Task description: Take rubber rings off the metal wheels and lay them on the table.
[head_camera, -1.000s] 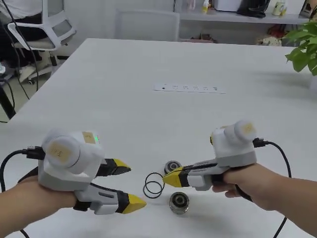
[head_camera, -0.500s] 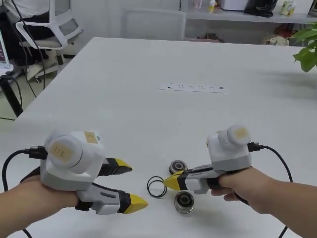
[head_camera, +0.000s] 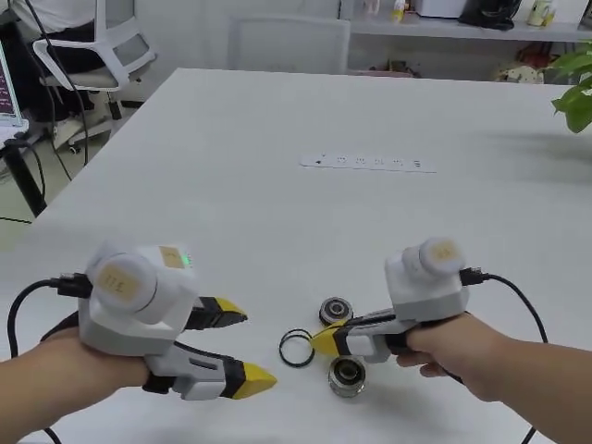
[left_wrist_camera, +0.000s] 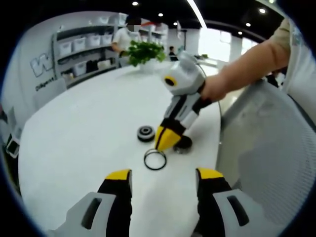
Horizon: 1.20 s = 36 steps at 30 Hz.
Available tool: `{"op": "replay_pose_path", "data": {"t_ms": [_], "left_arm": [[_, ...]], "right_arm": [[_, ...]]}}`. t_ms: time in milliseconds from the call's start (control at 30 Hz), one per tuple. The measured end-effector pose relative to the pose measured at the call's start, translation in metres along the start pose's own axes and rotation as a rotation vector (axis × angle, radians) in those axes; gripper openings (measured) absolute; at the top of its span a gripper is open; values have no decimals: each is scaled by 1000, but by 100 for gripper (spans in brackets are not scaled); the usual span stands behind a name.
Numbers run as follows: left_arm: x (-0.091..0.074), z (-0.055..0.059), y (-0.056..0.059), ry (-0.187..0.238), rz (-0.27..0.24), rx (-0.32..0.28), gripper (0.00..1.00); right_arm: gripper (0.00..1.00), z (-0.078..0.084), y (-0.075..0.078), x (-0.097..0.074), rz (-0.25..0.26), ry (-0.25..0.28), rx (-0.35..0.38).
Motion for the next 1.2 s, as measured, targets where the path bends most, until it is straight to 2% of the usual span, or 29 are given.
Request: {"op": "replay_pose_path", "data": {"t_ms": [233, 533, 867, 1200], "left_arm": [[2, 0, 1, -5, 7, 1, 52], [3, 0, 0, -12, 11, 1, 52], [10, -10, -10, -8, 16, 11, 51], [21, -19, -22, 0, 18, 4, 50]], "right_arm": [[13, 2, 0, 0, 16, -17, -38], [19, -2, -3, -12, 1, -4, -43], [23, -13, -3, -34, -4, 58, -32], [25, -25, 13, -55, 38, 111, -31]]}}
Point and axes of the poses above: the centre of the closed fingertips' face, and the gripper's own axes: x roughly forward along the fingers, y roughly to its right, z roughly out of its underside, the point moved 4 cm from there along -x, roughly backward along the fingers, and after that the axes turned 14 degrees about x, right-handed, at the moved point
